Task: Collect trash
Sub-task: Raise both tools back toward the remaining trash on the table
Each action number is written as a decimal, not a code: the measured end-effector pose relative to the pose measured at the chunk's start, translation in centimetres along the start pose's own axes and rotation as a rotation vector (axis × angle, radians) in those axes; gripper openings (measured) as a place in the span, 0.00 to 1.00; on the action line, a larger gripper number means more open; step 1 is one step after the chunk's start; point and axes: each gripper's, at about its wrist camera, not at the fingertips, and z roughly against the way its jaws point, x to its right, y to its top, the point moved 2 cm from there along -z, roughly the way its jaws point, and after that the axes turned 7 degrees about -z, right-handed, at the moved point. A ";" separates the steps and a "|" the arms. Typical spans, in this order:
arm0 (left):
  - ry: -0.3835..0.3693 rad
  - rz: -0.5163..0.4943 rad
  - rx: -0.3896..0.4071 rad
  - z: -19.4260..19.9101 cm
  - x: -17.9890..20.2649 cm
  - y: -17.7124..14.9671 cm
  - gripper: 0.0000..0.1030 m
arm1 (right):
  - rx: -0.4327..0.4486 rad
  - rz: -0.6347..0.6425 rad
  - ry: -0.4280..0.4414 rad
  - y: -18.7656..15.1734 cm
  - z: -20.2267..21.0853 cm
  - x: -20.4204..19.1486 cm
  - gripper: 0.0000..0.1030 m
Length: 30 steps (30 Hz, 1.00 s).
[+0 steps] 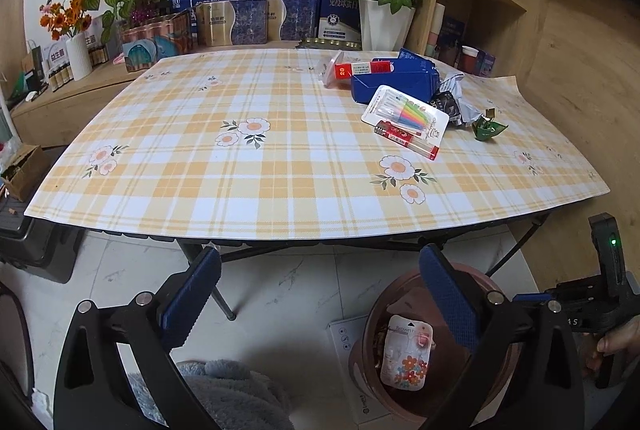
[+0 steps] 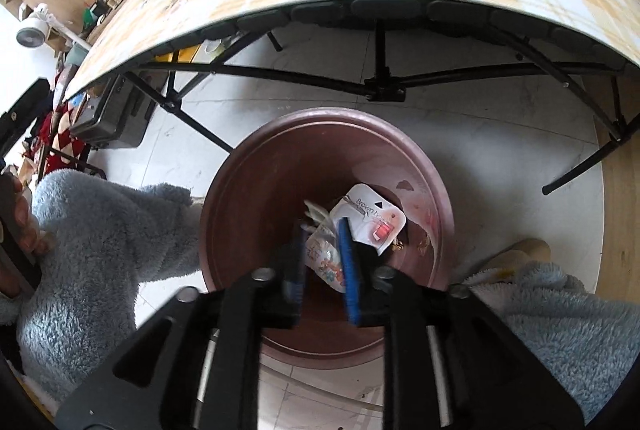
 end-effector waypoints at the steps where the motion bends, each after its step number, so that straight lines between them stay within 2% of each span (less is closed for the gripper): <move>1: 0.001 0.001 0.000 0.0 0.0 0.0 0.94 | 0.008 -0.006 0.002 0.1 0.1 0.1 0.31; 3: 0.000 0.010 -0.001 0.0 -0.1 0.0 0.94 | 0.028 -0.018 0.002 0.2 0.5 0.3 0.56; 4: 0.000 0.014 -0.002 -0.1 -0.2 0.0 0.94 | 0.047 -0.023 0.000 0.3 0.7 0.3 0.73; 5: 0.001 0.019 -0.003 -0.1 -0.2 0.0 0.94 | 0.061 -0.026 -0.001 0.3 0.9 0.4 0.78; 7: 0.001 0.024 -0.002 0.0 -0.4 0.0 0.94 | 0.081 -0.029 0.009 0.6 1.3 0.4 0.81; 8: 0.001 0.026 -0.002 0.0 -0.4 -0.1 0.94 | 0.093 -0.034 0.005 0.6 1.6 0.5 0.88; 12: 0.000 0.025 -0.001 0.0 -0.5 -0.1 0.94 | 0.155 -0.033 -0.024 1.2 2.5 0.6 0.94; 20: -0.002 0.021 -0.007 -0.1 -0.4 0.0 0.94 | 0.272 -0.018 -0.068 3.1 5.3 0.6 0.94; 27: -0.011 0.004 -0.041 -0.9 0.0 0.3 0.94 | 0.388 -0.008 -0.056 5.6 8.8 1.5 0.95; 30: -0.044 0.022 -0.043 -1.3 0.2 0.9 0.94 | 0.411 -0.013 -0.073 6.8 9.6 1.9 0.95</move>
